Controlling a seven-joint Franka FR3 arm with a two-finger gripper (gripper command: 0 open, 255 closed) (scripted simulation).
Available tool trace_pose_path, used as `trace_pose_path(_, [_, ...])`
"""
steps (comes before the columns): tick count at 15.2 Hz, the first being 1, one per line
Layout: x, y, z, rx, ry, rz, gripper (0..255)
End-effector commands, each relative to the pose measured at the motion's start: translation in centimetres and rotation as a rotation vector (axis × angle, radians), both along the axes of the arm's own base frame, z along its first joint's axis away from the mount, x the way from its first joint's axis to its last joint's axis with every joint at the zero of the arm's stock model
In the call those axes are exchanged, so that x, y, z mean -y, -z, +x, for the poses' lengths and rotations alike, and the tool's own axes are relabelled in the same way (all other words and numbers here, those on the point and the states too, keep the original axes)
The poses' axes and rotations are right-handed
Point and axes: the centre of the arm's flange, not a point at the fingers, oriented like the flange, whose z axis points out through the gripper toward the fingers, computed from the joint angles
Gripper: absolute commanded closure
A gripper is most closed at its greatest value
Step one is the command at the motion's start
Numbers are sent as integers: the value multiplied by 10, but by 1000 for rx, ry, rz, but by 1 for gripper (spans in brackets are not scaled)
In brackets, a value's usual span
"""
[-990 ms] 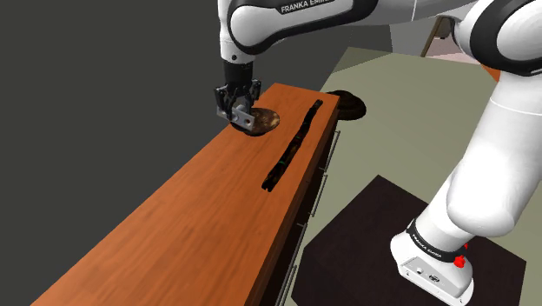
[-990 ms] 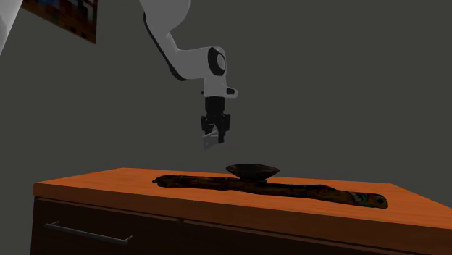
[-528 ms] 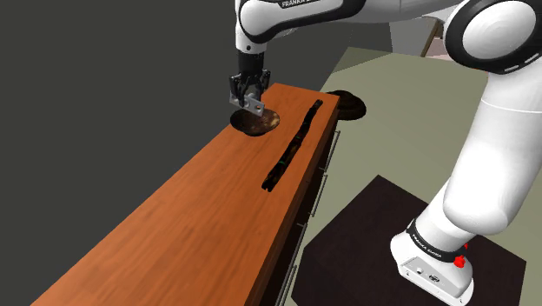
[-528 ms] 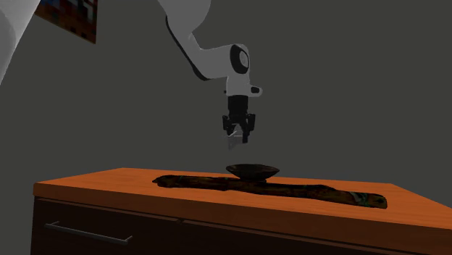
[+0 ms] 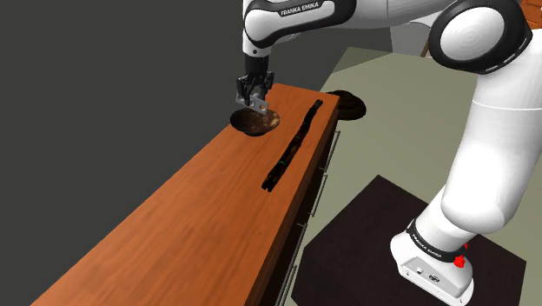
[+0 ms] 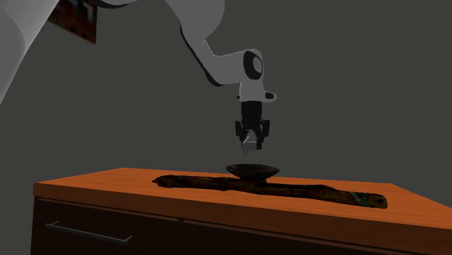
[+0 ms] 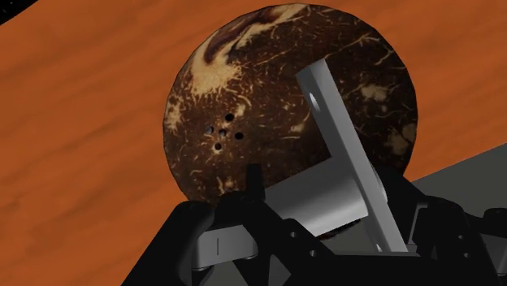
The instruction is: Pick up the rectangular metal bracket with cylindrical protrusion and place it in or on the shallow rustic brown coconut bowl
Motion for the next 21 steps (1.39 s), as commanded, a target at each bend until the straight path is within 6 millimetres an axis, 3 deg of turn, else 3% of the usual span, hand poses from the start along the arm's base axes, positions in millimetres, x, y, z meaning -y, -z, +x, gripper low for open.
trace_pose_path(1, [0, 9, 1, 1, 0, 0, 255])
trace_pose_path(9, [0, 50, 1, 1, 0, 0, 255])
trace_pose_path(16, [0, 50, 1, 1, 0, 0, 255])
trace_pose_path(17, [0, 50, 1, 1, 0, 0, 0])
trace_pose_path(21, [0, 50, 1, 1, 0, 0, 0])
